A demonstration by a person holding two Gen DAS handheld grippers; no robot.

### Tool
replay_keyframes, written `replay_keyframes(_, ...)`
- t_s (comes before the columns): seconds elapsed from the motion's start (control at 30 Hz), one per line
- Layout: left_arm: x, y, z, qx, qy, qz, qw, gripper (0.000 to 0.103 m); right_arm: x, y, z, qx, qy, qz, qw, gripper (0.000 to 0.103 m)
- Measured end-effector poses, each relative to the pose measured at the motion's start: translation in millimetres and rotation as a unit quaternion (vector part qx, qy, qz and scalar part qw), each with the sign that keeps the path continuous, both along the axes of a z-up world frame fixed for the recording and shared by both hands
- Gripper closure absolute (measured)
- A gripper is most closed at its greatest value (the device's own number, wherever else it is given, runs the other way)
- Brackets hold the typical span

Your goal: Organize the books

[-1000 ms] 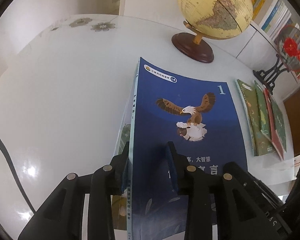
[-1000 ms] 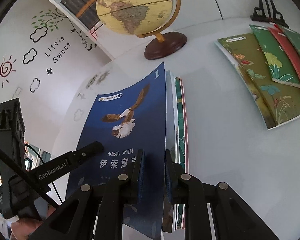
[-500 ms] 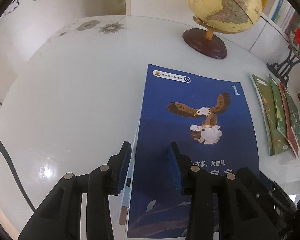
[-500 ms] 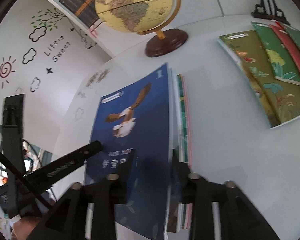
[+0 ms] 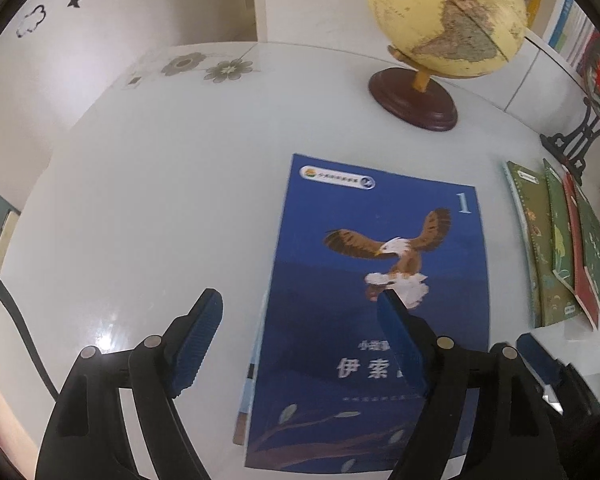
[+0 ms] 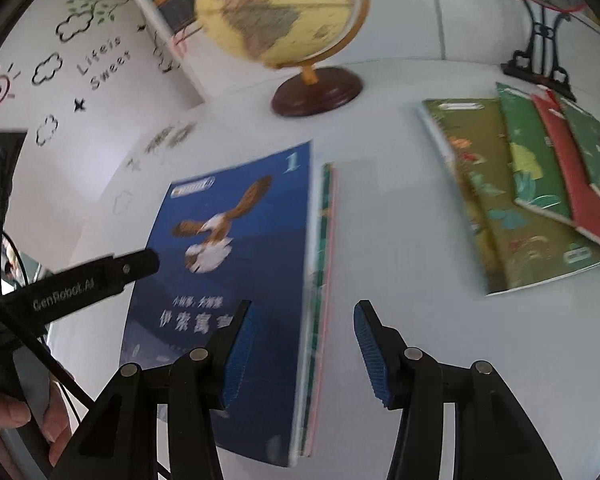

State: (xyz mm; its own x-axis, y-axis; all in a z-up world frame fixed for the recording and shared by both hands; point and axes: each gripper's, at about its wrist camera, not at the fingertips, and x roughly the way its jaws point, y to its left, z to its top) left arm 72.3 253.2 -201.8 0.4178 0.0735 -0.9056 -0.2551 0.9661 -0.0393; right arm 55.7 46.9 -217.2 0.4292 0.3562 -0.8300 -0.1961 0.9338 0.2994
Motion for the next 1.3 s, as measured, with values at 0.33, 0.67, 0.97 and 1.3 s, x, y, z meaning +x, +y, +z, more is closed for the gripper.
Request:
replay_keyframes(0.33, 20, -53, 19, -0.046, -0.032, -0.04, 0.9976, 0.025, 11, -73, 29, -0.023, -0.075, -0.021, 0.997, 0.054)
replay_keyframes(0.67, 58, -181, 36, -0.094, -0.072, -0.13, 0.9844, 0.025, 23, -219, 49, -0.024, -0.11, -0.143, 0.983, 0.053)
replay_keyframes(0.97, 88, -321, 21, -0.116, -0.072, -0.222, 0.9653, 0.025, 38, -332, 30, -0.015, -0.068, -0.221, 0.973, 0.053)
replay_keyframes(1.3, 120, -384, -21, -0.135, -0.045, -0.224, 0.9641, 0.025, 67, -377, -1, 0.003, -0.032, -0.209, 0.977, 0.053)
